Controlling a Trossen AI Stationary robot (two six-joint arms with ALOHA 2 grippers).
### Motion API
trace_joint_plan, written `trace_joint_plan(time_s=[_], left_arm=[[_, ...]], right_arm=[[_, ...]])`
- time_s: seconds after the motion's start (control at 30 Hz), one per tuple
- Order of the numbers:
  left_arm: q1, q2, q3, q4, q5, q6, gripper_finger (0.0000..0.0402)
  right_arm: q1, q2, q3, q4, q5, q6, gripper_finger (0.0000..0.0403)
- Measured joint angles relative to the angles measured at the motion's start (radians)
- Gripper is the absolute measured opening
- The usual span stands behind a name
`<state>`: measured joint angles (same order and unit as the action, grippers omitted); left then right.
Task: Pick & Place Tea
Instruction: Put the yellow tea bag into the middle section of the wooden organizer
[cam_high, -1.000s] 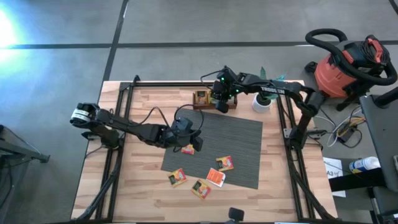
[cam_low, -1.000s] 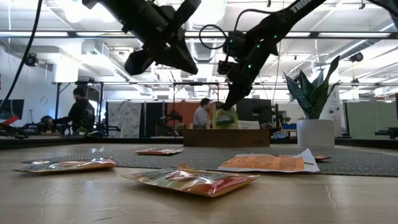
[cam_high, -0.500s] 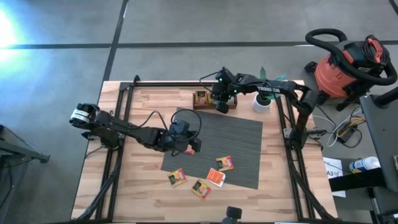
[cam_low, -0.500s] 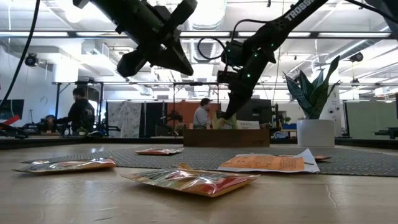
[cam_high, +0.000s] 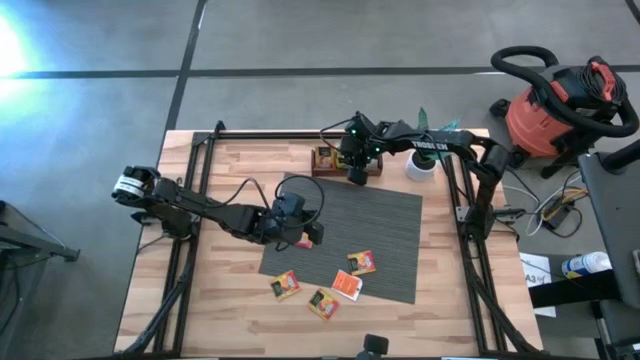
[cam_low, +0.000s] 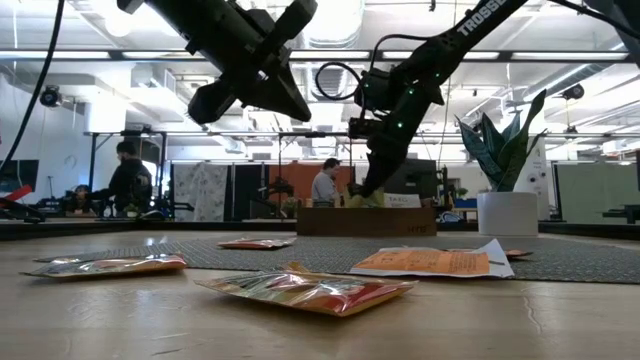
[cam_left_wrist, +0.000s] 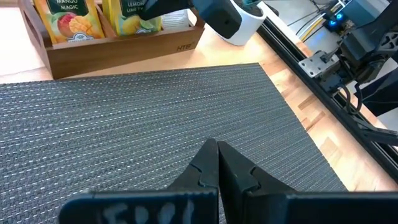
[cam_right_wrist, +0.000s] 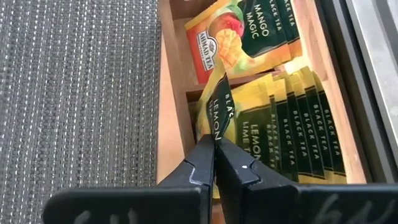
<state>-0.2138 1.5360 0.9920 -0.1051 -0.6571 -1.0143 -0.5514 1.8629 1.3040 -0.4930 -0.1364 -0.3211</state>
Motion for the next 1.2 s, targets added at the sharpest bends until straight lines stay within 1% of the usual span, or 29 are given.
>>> trace_joint_plan(time_s=[0.17, 0.3, 0.43, 0.6, 0.7, 0.97, 1.2], left_arm=[[0.000, 0.000, 0.000, 0.000, 0.000, 0.010, 0.0000], [0.000, 0.000, 0.000, 0.000, 0.000, 0.021, 0.0000], [0.000, 0.000, -0.006, 0.000, 0.000, 0.029, 0.0000], [0.000, 0.000, -0.021, 0.000, 0.001, 0.014, 0.0000], [-0.003, 0.000, -0.031, 0.000, 0.001, -0.009, 0.0000], [-0.005, 0.000, -0.034, 0.000, 0.001, -0.001, 0.0000], [-0.004, 0.000, -0.034, 0.000, 0.001, 0.026, 0.0000]], right_arm=[[0.000, 0.000, -0.001, -0.014, 0.004, 0.031, 0.0008], [0.000, 0.000, -0.001, -0.083, 0.005, 0.034, 0.0009], [0.000, 0.000, -0.002, -0.102, 0.006, 0.043, 0.0028], [0.001, -0.001, -0.002, -0.038, 0.006, 0.135, 0.0055], [0.001, -0.003, -0.002, -0.032, 0.006, 0.138, 0.0061], [0.001, -0.003, -0.002, -0.187, 0.009, 0.107, 0.0075], [0.004, -0.009, -0.002, -0.208, 0.005, 0.143, 0.0090]])
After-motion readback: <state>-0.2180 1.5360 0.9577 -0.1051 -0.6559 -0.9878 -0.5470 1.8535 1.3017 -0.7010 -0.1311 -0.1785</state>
